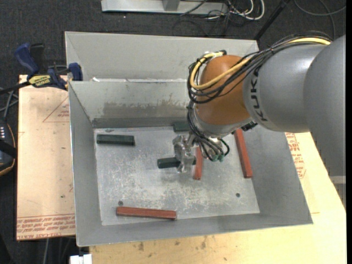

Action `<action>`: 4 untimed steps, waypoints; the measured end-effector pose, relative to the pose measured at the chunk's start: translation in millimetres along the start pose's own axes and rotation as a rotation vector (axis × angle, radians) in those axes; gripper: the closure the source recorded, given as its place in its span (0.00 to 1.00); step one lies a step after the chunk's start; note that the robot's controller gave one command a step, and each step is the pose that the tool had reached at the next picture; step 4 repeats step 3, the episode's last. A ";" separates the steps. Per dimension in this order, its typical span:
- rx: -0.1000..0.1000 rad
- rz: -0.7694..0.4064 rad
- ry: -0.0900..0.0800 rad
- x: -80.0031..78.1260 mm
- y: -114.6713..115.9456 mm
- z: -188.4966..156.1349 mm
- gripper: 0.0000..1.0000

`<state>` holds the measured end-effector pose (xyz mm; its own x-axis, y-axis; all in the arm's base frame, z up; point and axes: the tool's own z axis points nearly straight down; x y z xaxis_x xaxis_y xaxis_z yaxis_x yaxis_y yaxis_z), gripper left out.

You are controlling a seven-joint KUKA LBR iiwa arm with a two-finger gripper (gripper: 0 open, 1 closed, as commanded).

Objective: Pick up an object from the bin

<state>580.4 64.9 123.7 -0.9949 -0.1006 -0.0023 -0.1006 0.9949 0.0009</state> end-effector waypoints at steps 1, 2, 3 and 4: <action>0.000 0.000 0.000 0.0 0.1 -11.1 1.00; 0.000 0.000 0.000 0.2 0.1 -22.3 1.00; 0.000 -0.001 -0.002 -0.5 0.2 -32.4 1.00; 0.000 -0.001 -0.002 -0.5 0.2 -32.4 1.00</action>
Offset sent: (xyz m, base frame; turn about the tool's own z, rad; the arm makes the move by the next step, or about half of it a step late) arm 0.0001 -0.0001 0.0121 0.0000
